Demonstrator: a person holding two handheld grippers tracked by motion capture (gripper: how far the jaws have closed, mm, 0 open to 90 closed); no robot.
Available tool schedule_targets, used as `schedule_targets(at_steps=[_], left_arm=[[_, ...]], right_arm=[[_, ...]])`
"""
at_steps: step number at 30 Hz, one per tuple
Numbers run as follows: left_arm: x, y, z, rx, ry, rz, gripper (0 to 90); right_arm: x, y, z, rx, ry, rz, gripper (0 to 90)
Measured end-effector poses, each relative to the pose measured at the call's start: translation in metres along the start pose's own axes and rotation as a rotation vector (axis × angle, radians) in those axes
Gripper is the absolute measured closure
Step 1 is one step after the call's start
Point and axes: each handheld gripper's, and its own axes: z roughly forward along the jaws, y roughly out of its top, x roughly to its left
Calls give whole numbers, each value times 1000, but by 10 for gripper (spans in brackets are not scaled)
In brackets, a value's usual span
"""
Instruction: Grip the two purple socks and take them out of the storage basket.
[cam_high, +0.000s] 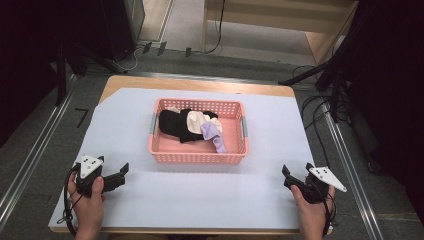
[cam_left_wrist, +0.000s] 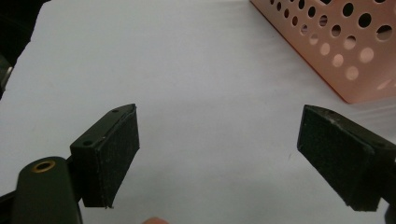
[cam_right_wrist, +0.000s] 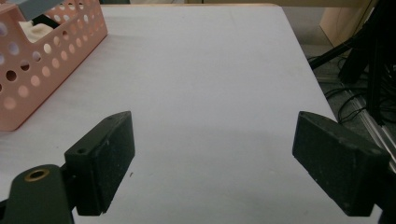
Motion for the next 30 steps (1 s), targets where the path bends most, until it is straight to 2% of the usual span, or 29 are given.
schedule_targets(at_steps=[6, 7, 9, 11, 15, 16, 19, 20, 21, 23, 24, 27, 30], left_arm=[[0, 0, 1, 6, -1, -1, 139], [0, 0, 1, 8, 1, -6, 139], [0, 0, 1, 4, -2, -6, 139], [0, 0, 1, 5, -2, -6, 139], [0, 0, 1, 6, -2, -2, 139], [0, 0, 1, 4, -3, -2, 139], [0, 0, 1, 4, -3, -3, 139], [0, 0, 1, 5, -3, -3, 139], [0, 0, 1, 5, -3, -3, 139], [0, 0, 1, 3, -4, -3, 139], [0, 0, 1, 3, -4, -3, 139], [0, 0, 1, 3, -4, -4, 139], [0, 0, 1, 4, -5, -5, 139]], right_arm=[[10, 6, -3, -25, 13, -4, 137], [12, 9, -5, -32, 11, -19, 146], [18, 15, -8, -48, 16, -22, 191], [24, 21, -11, -74, 41, -21, 287], [33, 28, -11, -76, 63, -41, 314], [41, 32, -9, -77, 77, -55, 343], [47, 35, -7, -81, 86, -58, 368], [58, 39, -5, -96, 96, -66, 389], [58, 39, -5, -96, 96, -66, 404], [70, 42, 0, -98, 127, -73, 438], [70, 42, 0, -98, 127, -73, 438], [83, 47, 5, -92, 160, -76, 467], [94, 53, 9, -101, 155, -85, 483]])
